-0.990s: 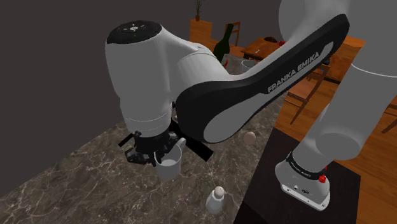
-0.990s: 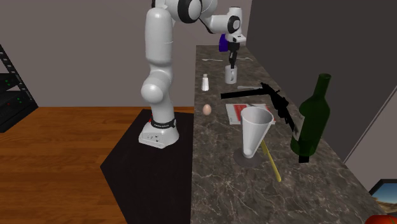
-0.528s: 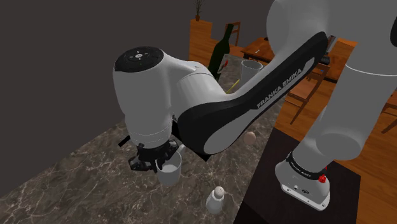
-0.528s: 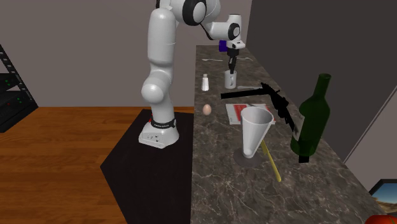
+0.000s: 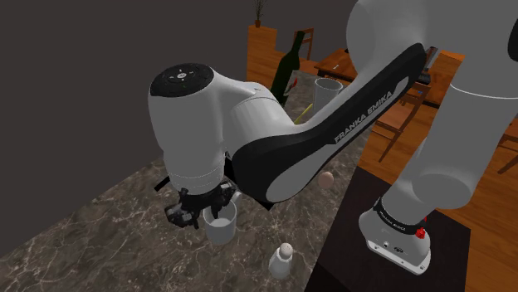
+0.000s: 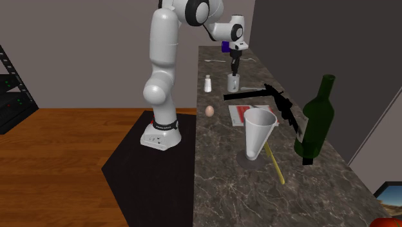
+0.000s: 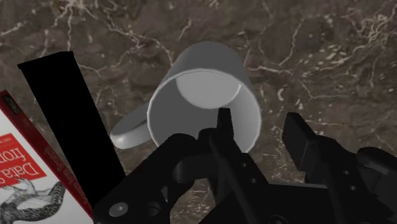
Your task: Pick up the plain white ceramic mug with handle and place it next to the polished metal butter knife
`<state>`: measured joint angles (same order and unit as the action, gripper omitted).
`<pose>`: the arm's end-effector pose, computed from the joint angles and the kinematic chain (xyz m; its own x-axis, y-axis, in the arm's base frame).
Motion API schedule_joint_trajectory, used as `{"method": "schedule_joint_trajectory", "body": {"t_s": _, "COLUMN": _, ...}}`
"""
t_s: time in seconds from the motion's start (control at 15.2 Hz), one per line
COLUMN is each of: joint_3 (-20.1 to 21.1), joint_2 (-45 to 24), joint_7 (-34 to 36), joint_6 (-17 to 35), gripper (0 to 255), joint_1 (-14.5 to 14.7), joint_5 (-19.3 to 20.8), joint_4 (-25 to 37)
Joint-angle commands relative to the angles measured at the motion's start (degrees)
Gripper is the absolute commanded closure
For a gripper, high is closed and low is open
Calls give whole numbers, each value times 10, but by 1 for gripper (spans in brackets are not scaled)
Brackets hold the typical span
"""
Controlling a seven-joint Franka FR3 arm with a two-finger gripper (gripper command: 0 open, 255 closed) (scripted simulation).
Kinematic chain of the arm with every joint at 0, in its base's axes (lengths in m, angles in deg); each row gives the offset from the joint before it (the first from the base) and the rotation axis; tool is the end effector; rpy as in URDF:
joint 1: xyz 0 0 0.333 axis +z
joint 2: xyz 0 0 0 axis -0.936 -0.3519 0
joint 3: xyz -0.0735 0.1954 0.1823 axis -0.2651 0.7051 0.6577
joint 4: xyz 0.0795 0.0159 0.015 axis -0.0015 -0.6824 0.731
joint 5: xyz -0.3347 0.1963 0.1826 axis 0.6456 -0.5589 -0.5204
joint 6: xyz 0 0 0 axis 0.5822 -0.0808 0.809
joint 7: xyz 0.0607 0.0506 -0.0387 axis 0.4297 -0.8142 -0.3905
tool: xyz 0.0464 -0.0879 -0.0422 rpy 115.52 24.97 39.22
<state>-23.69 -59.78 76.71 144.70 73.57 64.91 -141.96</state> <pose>0.3427 0.4913 0.3248 0.9699 -0.2331 0.0703 -0.2340 -0.9722 0.0054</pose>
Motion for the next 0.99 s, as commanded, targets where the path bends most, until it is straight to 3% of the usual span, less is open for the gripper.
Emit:
{"method": "schedule_joint_trajectory", "body": {"t_s": 0.0, "joint_3": 0, "joint_2": 0, "joint_7": 0, "joint_6": 0, "gripper": 0, "joint_1": 0, "joint_5": 0, "joint_4": 0}}
{"method": "schedule_joint_trajectory", "body": {"t_s": 0.26, "joint_3": 0, "joint_2": 0, "joint_7": 0, "joint_6": 0, "gripper": 0, "joint_1": 0, "joint_5": 0, "joint_4": 0}}
{"method": "schedule_joint_trajectory", "body": {"t_s": 0.53, "joint_3": 15, "joint_2": 46, "joint_7": -33, "joint_6": -61, "gripper": 0, "joint_1": -15, "joint_5": -49, "joint_4": 36}}
{"method": "schedule_joint_trajectory", "body": {"t_s": 0.92, "joint_3": 15, "joint_2": 46, "joint_7": -33, "joint_6": -61, "gripper": 0, "joint_1": -14, "joint_5": -49, "joint_4": 36}}
